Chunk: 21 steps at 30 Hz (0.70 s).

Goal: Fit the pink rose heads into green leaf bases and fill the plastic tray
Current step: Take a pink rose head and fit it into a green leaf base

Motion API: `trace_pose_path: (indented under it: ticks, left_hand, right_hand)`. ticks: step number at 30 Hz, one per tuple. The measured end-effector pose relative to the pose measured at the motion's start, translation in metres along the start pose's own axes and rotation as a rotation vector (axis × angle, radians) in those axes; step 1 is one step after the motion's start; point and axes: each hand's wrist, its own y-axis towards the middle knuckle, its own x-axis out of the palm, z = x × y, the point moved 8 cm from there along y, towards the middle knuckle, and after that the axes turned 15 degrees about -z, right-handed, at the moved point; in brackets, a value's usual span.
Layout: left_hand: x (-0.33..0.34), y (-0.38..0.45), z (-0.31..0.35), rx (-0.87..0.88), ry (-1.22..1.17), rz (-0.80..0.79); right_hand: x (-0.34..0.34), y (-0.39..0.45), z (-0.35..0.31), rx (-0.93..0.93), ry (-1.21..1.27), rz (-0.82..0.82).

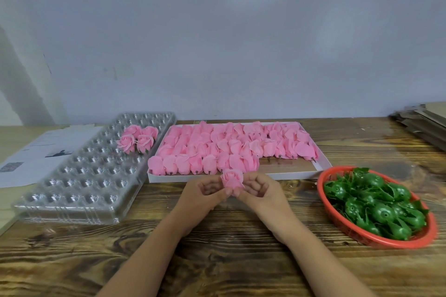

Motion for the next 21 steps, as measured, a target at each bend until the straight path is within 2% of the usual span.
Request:
trace_pose_path:
  ticks: [7,21]
  left_hand:
    - [-0.003,0.000,-0.001,0.024,-0.002,0.037]
    - [0.006,-0.001,0.010,0.096,0.100,-0.058]
  right_hand:
    - [-0.007,-0.003,-0.004,0.040,-0.117,0.062]
    - [-0.012,-0.003,0.006,0.091,-0.039,0.102]
